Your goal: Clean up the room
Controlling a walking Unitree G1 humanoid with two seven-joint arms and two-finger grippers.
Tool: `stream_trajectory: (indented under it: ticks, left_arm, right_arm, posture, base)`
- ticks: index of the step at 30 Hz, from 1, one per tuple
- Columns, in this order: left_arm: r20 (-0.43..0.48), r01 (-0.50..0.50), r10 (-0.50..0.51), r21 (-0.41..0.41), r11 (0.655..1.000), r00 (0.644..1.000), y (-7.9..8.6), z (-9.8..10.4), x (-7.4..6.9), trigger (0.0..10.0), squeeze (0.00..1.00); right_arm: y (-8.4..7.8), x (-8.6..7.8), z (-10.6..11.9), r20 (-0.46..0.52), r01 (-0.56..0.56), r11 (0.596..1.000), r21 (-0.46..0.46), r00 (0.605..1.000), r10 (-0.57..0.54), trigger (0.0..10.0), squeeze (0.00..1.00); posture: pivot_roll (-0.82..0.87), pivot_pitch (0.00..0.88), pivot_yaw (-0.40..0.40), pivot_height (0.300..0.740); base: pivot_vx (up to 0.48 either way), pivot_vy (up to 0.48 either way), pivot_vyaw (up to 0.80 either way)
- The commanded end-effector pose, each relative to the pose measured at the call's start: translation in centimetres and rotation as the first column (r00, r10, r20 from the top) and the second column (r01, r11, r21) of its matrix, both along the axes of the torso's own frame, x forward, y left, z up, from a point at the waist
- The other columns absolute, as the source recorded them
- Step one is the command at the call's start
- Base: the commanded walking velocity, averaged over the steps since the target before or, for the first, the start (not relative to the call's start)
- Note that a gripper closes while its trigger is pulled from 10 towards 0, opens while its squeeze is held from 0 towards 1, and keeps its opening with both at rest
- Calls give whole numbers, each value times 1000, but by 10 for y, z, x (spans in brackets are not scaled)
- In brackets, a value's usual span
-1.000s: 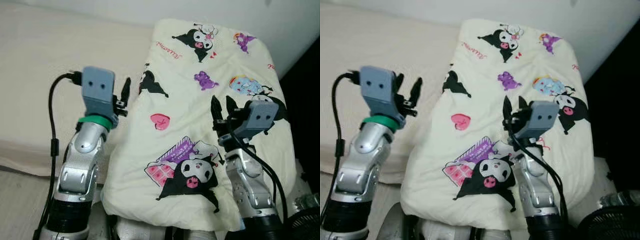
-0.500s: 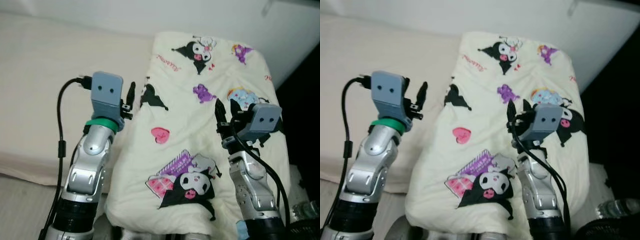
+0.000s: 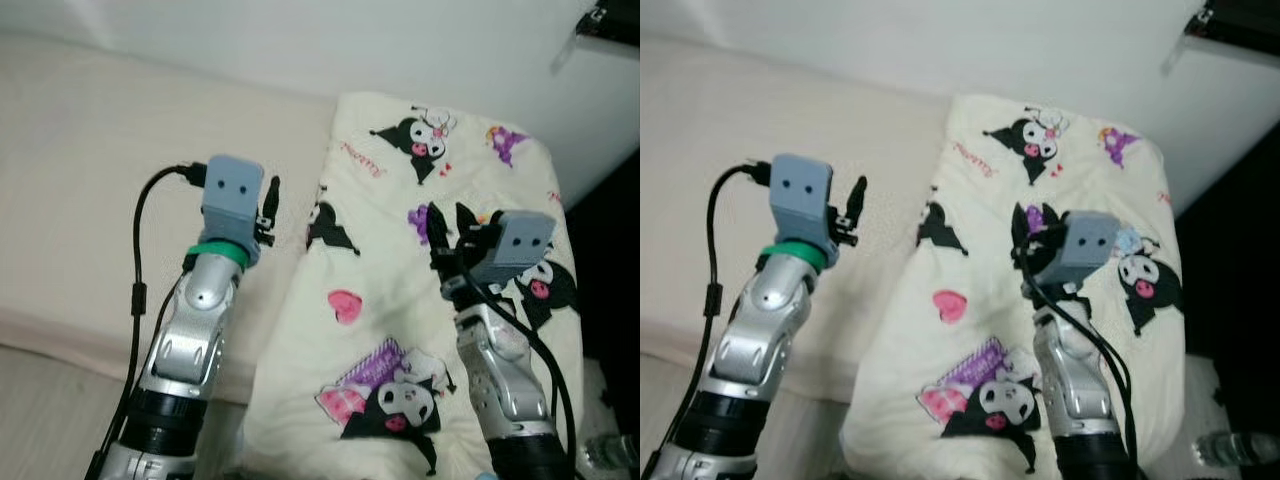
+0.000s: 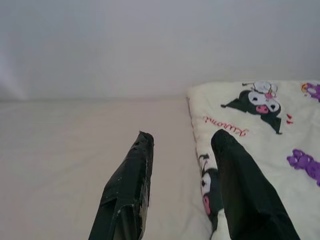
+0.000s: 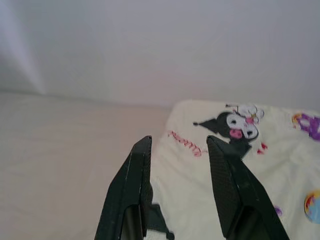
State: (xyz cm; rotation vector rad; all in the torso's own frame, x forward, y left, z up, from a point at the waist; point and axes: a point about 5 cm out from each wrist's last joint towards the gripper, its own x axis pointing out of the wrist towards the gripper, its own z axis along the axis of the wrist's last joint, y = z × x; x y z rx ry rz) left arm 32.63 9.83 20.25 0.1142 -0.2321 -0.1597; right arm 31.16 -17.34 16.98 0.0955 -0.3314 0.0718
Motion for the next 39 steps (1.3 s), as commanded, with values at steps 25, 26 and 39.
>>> stream_trajectory:
  ticks: [25,26,39]
  left_arm:
    - [-51,18,-16,55,998,999,0,-29,-9,10000,0]
    - [-59,21,-18,57,998,998,0,-31,-10,10000,0]
    - [-71,24,-18,88,996,997,0,-40,-12,10000,0]
  right_arm:
    - [3,-3,-24,-75,-24,1000,-5,997,24,10000,0]
    - [4,-3,-25,-81,-29,1000,-4,996,29,10000,0]
    - [8,-1,-32,-104,-50,999,3,993,50,10000,0]
  posture:
    - [-60,44,-14,740]
    - [-59,44,-15,740]
    - [-57,44,-24,740]
  base:
    - [0,0,0]
    - [0,0,0]
    - [0,0,0]
